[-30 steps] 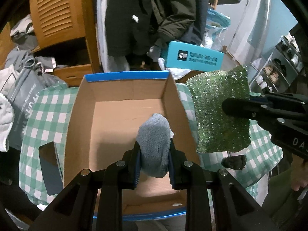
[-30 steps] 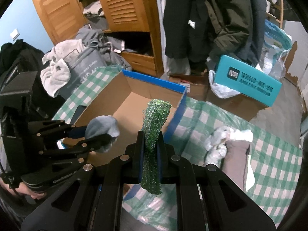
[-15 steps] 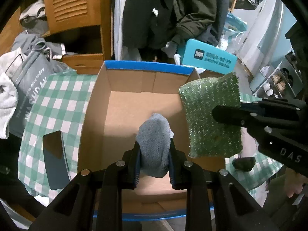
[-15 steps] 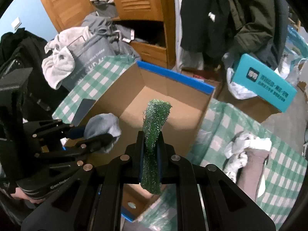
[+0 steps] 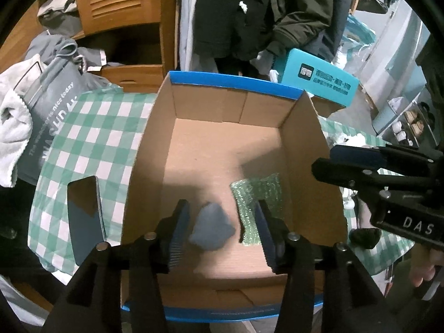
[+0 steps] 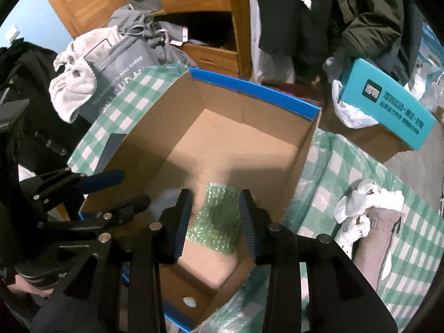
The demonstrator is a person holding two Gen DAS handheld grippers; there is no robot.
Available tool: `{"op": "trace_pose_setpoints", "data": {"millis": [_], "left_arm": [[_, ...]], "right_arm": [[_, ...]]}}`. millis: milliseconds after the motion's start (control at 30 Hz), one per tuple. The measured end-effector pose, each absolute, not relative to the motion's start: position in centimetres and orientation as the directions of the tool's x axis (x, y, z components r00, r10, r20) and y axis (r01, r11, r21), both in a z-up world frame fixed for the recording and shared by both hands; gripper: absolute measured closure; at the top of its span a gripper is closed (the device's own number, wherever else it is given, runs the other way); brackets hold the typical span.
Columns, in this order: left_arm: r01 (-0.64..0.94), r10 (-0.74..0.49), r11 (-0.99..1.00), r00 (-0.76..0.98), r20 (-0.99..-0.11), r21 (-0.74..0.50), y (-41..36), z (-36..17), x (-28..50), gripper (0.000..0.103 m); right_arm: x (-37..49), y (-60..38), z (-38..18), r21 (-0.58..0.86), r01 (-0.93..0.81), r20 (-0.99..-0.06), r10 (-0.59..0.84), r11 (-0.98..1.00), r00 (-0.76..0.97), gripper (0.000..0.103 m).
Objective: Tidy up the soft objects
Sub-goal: 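Withdraw both open tools from the box back over the remaining clothes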
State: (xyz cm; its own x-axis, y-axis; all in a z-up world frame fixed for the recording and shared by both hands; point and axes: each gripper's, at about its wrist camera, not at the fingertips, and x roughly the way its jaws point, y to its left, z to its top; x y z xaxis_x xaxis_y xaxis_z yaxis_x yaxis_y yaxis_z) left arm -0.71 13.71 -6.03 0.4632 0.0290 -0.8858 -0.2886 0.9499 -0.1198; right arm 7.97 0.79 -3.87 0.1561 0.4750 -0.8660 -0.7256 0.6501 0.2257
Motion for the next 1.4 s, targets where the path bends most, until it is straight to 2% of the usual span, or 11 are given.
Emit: {"op": "trace_pose_setpoints", "data": {"millis": [133,267,767,1400], "left_arm": [[-0.285,0.028,0.951,0.472,-0.881,-0.122,13.4,-5.8,-0.6,0.041],[-0.268,0.015,0.954,0.480,-0.877,-0.131,12.7,-5.5,-0.3,0.036],[-0.213,-0.064,0.959,0.475,-0.878,-0.185,9.0,-5.1,1.1,0.036],[-0.106,-0.131,0.973,0.478,-0.869,-0.205,2.2,-4.1,3.9,0.036]], "right_arm": [[8.3,-0.1,-3.7,0.227,-0.710,-0.863,0.475,0.667,0.170,0.057],[8.7,-1.1,-3.5,0.223,-0.697,-0.862,0.472,0.681,0.186,0.054],[10.5,-7.7,-2.7,0.211,-0.614,-0.847,0.456,0.760,0.273,0.041],[12.9,-17.9,-4.7,0.248,-0.461,-0.855,0.416,0.852,0.309,0.039]]}}
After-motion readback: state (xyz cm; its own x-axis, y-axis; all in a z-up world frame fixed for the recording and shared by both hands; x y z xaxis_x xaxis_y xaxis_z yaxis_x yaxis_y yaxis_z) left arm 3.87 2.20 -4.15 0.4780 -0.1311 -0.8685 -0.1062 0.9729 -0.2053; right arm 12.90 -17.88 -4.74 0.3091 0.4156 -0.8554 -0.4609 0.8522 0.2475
